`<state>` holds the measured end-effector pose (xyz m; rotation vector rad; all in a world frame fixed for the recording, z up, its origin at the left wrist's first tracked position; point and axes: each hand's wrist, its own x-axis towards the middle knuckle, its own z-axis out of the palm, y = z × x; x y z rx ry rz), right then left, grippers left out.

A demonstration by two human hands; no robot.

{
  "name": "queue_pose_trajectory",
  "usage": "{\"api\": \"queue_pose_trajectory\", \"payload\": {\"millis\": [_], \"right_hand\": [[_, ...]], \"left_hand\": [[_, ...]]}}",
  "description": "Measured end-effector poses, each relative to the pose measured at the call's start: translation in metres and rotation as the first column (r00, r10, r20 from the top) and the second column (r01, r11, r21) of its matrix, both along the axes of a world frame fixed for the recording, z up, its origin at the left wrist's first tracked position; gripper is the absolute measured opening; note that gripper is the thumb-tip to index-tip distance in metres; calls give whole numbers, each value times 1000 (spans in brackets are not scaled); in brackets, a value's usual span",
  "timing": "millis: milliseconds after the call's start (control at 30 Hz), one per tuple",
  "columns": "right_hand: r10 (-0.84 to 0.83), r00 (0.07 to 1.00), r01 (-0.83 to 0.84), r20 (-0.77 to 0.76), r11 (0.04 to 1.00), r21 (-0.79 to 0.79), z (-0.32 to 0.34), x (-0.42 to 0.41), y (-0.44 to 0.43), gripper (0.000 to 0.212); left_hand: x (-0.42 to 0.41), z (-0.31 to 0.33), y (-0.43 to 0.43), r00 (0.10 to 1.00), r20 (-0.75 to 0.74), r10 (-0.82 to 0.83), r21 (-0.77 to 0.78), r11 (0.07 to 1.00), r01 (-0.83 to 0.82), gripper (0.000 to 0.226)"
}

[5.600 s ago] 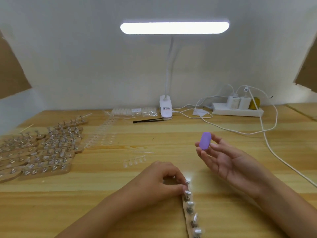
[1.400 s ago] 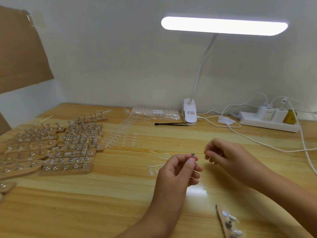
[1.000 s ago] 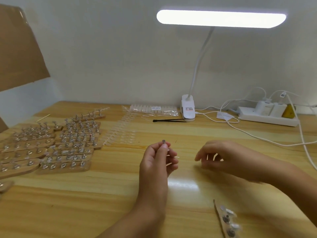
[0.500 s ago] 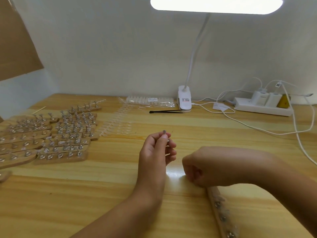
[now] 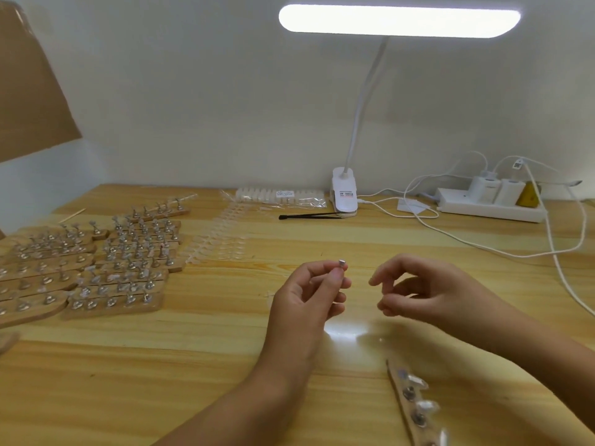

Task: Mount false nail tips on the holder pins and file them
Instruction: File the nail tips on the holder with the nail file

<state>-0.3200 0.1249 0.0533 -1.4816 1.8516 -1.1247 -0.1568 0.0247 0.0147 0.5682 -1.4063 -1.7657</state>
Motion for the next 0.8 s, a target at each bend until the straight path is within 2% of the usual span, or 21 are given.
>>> {"api": "queue_pose_trajectory", "payload": {"millis": [67, 133, 200, 267, 333, 500, 800], "right_hand": [[-11, 986, 30, 166, 993, -111, 3, 2, 13, 18], [-43, 975, 96, 220, 967, -237, 4, 8, 22, 23], [-105, 990, 133, 96, 916, -377, 2, 15, 28, 18], [-144, 983, 74, -113, 878, -474, 1, 21, 30, 19], [-152, 968, 23, -201, 846, -532, -2, 25, 31, 24], [-151, 969, 21, -193, 835, -550, -5, 27, 33, 41], [-83, 993, 24, -84, 839, -543, -11, 29, 29, 38]], "left_hand": [[1, 1, 1, 999, 10, -30, -26, 999, 31, 11], [1, 1, 4, 997, 45, -70, -69, 995, 73, 10], [1, 0, 7, 991, 80, -103, -100, 989, 111, 9], [1, -1, 11, 986, 101, -134, -129, 981, 147, 7], [1, -2, 14, 981, 121, -154, -173, 969, 173, 8], [1, -2, 17, 974, 126, -188, -210, 954, 212, 10], [0, -2, 19, 965, 92, -246, -213, 942, 260, 13]]}}
